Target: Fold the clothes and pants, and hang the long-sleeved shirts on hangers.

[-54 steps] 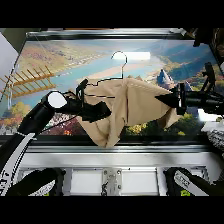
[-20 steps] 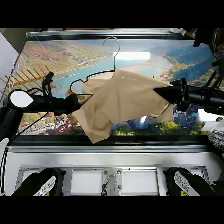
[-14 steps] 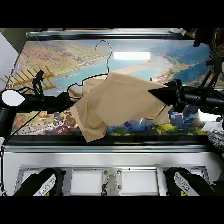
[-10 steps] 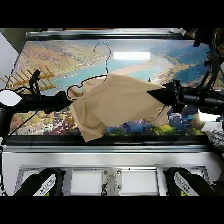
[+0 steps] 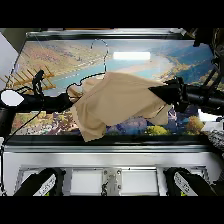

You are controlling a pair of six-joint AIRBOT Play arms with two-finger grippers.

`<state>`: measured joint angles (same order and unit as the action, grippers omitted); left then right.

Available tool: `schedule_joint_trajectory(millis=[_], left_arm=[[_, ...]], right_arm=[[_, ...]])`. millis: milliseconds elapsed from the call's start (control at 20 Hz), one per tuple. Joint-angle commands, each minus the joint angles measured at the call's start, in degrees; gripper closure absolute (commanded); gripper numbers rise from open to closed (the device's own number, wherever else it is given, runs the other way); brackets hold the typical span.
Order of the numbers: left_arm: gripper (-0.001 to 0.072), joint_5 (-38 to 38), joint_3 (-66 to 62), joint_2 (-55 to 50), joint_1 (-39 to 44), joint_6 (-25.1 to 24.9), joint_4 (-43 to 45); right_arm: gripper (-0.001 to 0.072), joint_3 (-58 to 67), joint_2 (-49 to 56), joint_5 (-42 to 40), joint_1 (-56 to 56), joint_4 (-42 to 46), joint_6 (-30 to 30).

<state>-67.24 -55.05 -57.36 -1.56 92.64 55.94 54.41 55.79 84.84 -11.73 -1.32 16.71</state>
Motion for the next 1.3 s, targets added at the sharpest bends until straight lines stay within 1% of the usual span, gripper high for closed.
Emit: schedule_joint_trajectory(millis=[0,100,300,450,550,600,750,900,1050,1250], left_arm=[[0.0696,1.2,0.0,0.0,-0.6,-0.3,0.0],[0.0696,1.0,0.0,0.0,-2.3,-0.3,-0.1],[0.0696,0.9,0.0,0.0,-2.5,-0.3,-0.5],[0.0696,0.9,-0.5,0.0,-3.1,-0.4,-0.3],[0.0696,0.2,-3.0,0.0,-4.2,-0.7,0.0],[0.0696,-0.3,-4.8,0.0,-4.8,-0.7,0.1],[0.0696,-3.4,-9.7,0.0,-5.4,-0.9,0.0],[0.0697,-7.0,-13.3,0.0,-5.4,-2.3,0.4],[0.0697,-8.9,-16.4,0.0,-5.4,-2.2,6.4],[0.0697,-10.8,-18.5,0.0,-5.4,-2.2,13.4]], right_arm=[[0.0699,0.1,-0.2,2.3,0.0,-2.2,0.5],[0.0699,0.1,-0.2,2.6,0.2,-2.1,1.4],[0.0699,0.1,-0.4,3.7,1.6,-1.0,1.4],[0.0699,0.1,-0.7,3.5,2.0,8.2,4.0],[0.0699,0.0,-1.0,3.4,1.9,13.1,4.3],[0.0699,0.0,-1.0,2.7,1.8,14.6,4.1],[0.0699,-0.9,-1.0,0.4,1.9,14.6,-0.5],[0.0699,-4.0,-1.0,-3.0,1.9,14.6,-1.6],[0.07,-7.3,-1.0,-3.0,1.8,13.8,-2.2],[0.07,-7.7,-1.0,-4.0,1.8,14.0,-3.3]])
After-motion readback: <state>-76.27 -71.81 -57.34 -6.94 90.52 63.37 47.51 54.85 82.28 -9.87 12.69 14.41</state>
